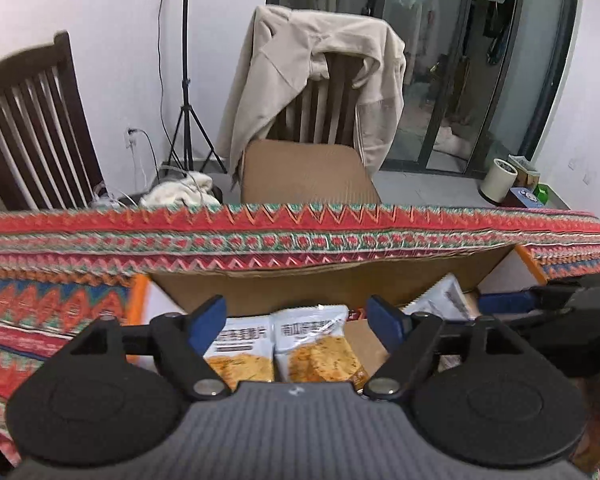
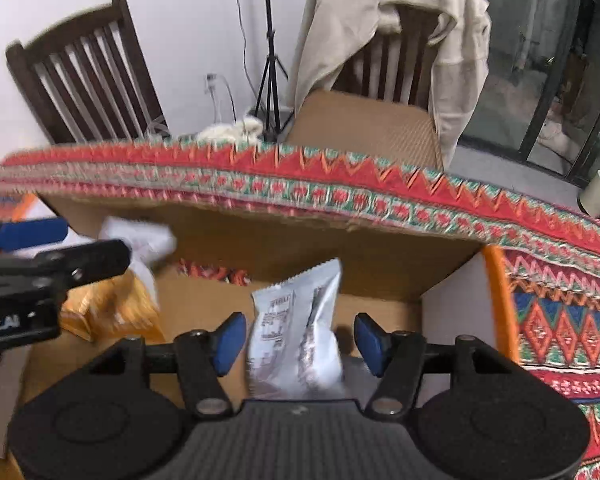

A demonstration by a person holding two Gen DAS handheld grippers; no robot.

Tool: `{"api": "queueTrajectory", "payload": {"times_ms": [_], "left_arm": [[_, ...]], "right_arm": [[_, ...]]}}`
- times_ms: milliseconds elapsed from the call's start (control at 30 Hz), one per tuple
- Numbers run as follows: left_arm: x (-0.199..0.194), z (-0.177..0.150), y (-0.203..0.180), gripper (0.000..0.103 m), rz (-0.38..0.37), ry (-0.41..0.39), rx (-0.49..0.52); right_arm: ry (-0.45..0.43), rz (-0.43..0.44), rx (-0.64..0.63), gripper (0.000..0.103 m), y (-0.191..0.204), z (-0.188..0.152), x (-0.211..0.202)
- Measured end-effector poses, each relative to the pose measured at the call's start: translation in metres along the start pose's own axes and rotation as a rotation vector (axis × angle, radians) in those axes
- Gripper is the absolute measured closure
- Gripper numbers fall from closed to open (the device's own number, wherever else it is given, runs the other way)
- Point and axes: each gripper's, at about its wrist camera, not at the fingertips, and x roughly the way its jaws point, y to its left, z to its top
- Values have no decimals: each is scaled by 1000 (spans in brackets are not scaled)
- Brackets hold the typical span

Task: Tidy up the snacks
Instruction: 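Withdraw both tools from the box back toward the snack pile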

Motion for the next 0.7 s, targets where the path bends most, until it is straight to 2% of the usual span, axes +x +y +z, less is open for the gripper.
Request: {"api": "queueTrajectory", "payload": {"times_ms": [33,133,167,267,333,433,533,700], "left_arm": [[-13,1,0,16,7,-2,10],[-58,-1,0,15,9,-3,46],[-78,-4,1,14,6,-19,56],[-140,-17,3,3,13,-67,57],[-178,-28,3,0,29,-105,37],[-237,-51,-1,0,55,-164,29],[-292,-79,-7,0,66,-222,27],[-367,-158,-20,0,52,-330,18]], "right_arm": [[-14,11,7,41,-1,0,-10],[-70,19,-3,36,-1,1,-54],[-92,19,-13,32,-1,0,-71],[-159,11,-53,27,-2,-8,-129],[-197,9,-77,19,-4,-18,-170],[-252,-9,-78,5,-9,-42,-227],[-298,-23,-60,1,-17,-71,-277],[-384,-17,-2,0,-33,-134,-348]]}}
